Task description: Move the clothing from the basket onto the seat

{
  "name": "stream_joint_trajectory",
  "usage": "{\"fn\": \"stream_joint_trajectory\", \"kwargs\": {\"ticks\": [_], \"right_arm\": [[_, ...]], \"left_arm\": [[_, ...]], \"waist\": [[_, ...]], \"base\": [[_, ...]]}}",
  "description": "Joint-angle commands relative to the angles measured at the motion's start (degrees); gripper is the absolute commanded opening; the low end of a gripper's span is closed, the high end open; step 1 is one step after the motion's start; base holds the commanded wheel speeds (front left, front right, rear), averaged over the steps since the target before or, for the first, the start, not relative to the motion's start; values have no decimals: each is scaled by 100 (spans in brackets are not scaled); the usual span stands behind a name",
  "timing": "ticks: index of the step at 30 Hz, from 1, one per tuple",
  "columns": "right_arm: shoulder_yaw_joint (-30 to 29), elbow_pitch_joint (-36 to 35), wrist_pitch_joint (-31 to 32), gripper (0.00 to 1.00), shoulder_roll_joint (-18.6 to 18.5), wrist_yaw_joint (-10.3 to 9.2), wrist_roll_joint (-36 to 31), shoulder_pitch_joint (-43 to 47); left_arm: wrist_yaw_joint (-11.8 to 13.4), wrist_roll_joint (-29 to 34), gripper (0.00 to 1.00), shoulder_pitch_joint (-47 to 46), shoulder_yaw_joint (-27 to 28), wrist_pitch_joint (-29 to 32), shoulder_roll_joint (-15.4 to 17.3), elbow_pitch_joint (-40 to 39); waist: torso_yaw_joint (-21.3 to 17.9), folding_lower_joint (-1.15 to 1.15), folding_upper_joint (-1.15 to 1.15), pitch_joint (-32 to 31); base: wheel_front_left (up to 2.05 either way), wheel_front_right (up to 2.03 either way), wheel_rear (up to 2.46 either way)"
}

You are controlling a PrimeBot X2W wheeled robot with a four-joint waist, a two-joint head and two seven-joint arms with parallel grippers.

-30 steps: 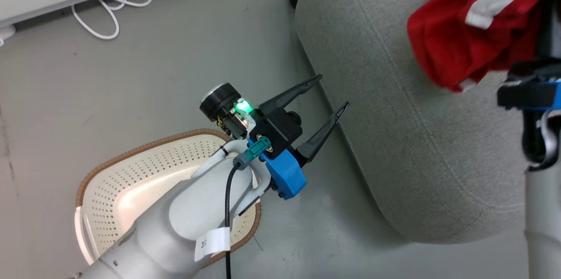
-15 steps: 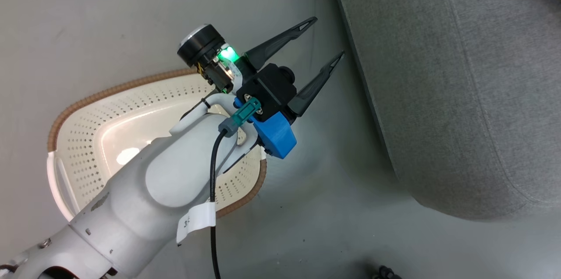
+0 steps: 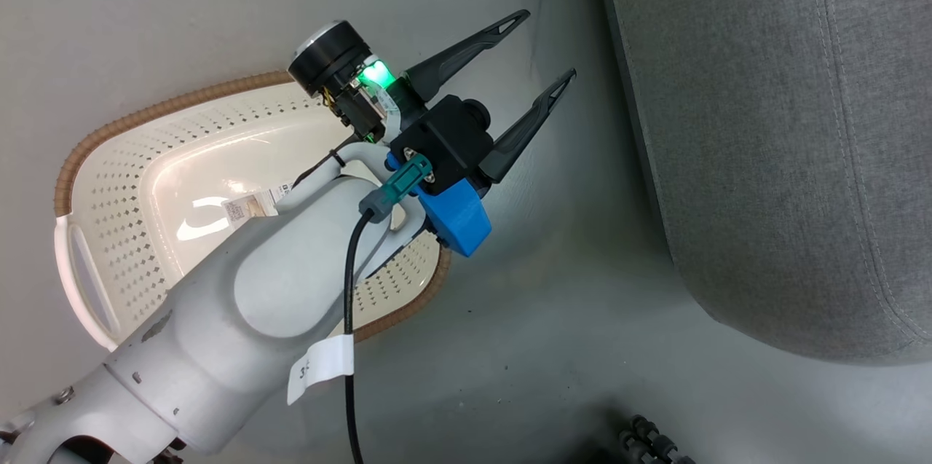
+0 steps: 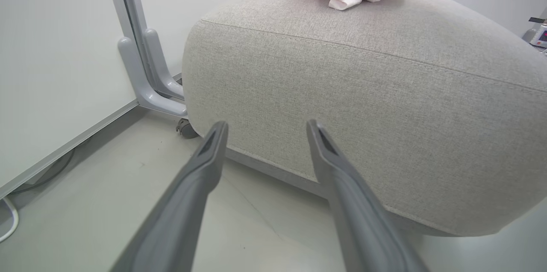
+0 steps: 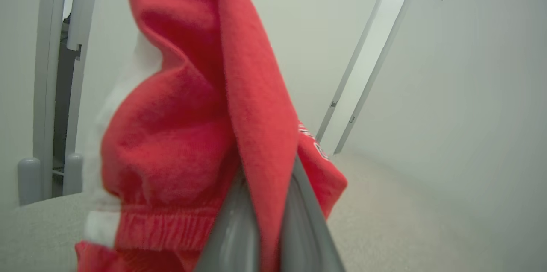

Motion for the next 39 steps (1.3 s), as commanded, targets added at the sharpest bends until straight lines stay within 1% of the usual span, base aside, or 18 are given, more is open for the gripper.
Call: {"fn": "stream_joint_trajectory", "kwargs": {"ticks": [1, 5, 11, 14, 15, 16, 21, 26, 29, 33, 36, 39], "right_arm": [[-64, 120, -2, 0, 60, 1, -77, 113], [-187, 534, -2, 0, 210, 1, -224, 267], [-190, 1112, -1, 0, 368, 1, -389, 356], [-158, 1206, -1, 0, 336, 1, -406, 353], [-195, 1142, -2, 36, 327, 1, -344, 391], [-230, 1061, -2, 100, 339, 1, -281, 431], [-286, 527, -2, 100, 458, 1, -103, 932], [-401, -134, -2, 100, 694, 1, -1, 1658], [-362, -510, -3, 100, 853, 1, 24, 2059], [-74, -1022, -2, 100, 1059, 1, -16, 2423], [307, -1333, -2, 100, 1174, 1, -34, 2611], [766, -1504, -2, 100, 1141, 1, -48, 2782]], "left_arm": [[-3, 34, 100, -82, -22, 10, 13, -31], [0, 23, 100, -128, -38, 17, 49, -38], [33, 1, 100, -131, -61, 5, 85, -31], [42, -10, 100, -158, -71, -1, 43, -25], [55, -11, 100, -164, -71, -7, 26, -23], [61, -16, 100, -165, -72, -11, 8, -24], [67, -65, 100, -27, -85, -57, -45, 51], [71, -114, 100, 114, -72, -84, -123, 125], [89, -174, 100, 232, -22, -95, -158, 154], [141, -234, 100, 443, 160, -102, -160, 101], [228, -266, 100, 690, 396, -104, -146, -39], [308, -285, 100, 961, 725, -105, -149, -193]], "waist": [[12, -1, 0, 41], [56, -1, 0, 129], [82, -1, 0, 193], [120, -1, 0, 199], [132, -1, 0, 190], [144, -1, 0, 169], [133, -1, 0, -57], [93, -1, 0, -430], [52, -1, 0, -700], [7, -1, 0, -1098], [44, -1, 0, -1406], [156, -1, 0, -1750]], "base": [[0, 0, 0], [0, 0, 0], [0, 0, 0], [0, 0, 0], [0, 0, 0], [0, 0, 0], [0, 0, 0], [0, 0, 0], [0, 0, 0], [0, 0, 0], [0, 0, 0], [0, 0, 0]]}}
